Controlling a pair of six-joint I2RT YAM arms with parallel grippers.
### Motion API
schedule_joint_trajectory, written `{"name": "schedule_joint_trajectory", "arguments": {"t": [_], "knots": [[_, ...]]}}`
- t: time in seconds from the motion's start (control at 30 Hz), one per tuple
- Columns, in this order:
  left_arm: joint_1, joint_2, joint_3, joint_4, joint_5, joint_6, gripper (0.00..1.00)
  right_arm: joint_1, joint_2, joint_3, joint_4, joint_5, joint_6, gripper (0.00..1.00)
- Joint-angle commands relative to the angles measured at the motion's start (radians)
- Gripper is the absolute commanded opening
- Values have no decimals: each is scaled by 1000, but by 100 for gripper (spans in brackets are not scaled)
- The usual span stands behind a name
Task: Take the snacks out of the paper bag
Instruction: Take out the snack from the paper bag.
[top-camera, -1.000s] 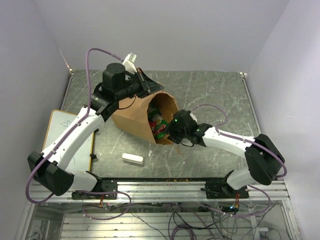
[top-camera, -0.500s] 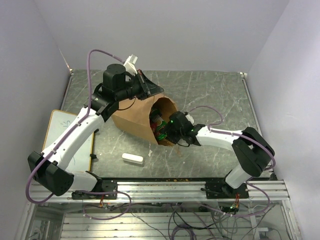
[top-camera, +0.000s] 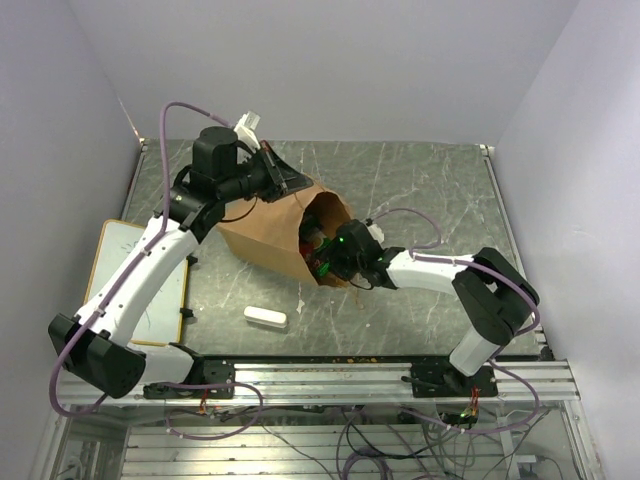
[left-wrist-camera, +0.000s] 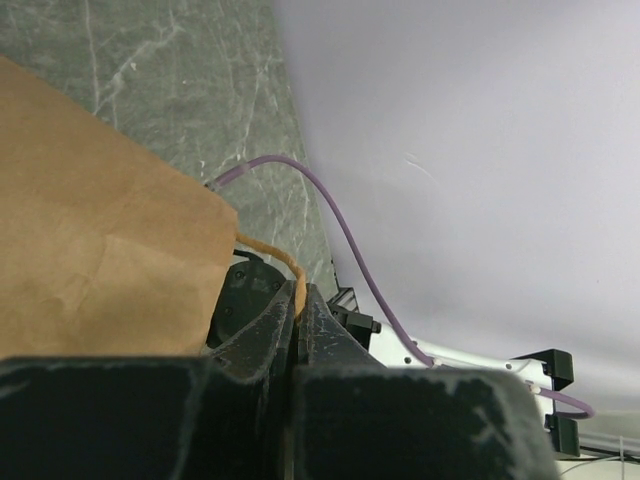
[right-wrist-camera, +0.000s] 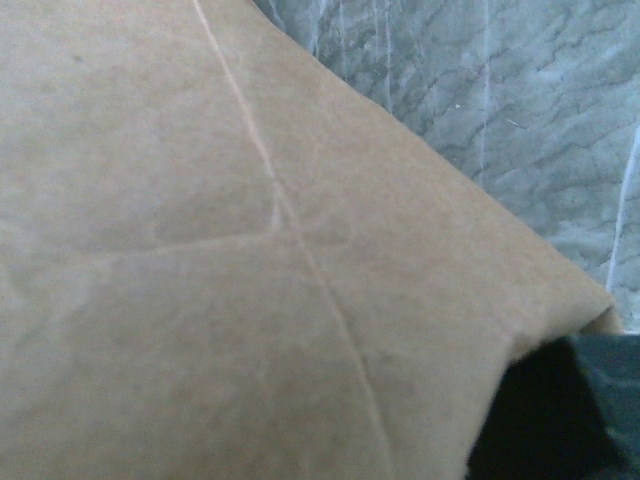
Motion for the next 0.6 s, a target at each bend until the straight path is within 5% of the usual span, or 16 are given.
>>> {"name": "schedule_joint_trajectory", "arguments": {"t": [0.0, 0.1, 0.33, 0.57], "knots": [[43, -15, 59, -61, 59, 28, 7, -10, 15, 38, 66, 40, -67, 46], [54, 2, 88, -139, 43, 44, 7, -14, 7, 43, 70, 41, -98, 39], [68, -36, 79, -132, 16, 64, 7, -43, -25, 131, 19, 0, -248, 1], [75, -115, 46, -140, -88, 114, 7, -45, -67, 299, -93, -11, -392, 0]]}}
